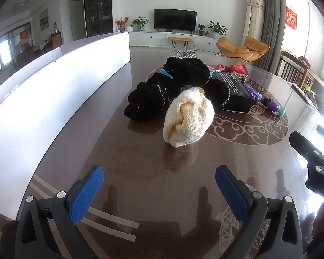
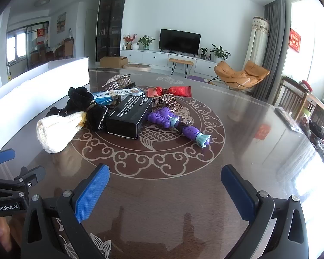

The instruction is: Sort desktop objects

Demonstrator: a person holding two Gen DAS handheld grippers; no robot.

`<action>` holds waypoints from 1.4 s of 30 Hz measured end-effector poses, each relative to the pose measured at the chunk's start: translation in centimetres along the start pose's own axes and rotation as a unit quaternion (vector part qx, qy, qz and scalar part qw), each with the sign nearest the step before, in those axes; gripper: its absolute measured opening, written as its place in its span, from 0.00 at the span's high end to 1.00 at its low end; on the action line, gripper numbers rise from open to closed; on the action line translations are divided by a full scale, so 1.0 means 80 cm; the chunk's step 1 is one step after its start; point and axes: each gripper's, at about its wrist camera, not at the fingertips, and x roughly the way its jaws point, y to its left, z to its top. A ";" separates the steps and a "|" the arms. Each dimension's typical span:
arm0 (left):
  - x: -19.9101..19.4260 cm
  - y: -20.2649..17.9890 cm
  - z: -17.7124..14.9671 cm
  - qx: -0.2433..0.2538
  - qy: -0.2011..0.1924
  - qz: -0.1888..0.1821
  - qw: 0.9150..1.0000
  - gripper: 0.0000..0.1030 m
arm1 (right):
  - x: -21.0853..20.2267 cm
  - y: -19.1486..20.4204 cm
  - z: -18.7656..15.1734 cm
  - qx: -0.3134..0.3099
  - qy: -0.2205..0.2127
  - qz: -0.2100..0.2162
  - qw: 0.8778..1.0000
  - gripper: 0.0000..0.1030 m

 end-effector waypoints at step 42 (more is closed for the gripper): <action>0.005 0.000 -0.003 -0.002 0.012 0.000 1.000 0.00 | 0.013 0.004 -0.002 -0.003 0.020 0.001 1.000 0.00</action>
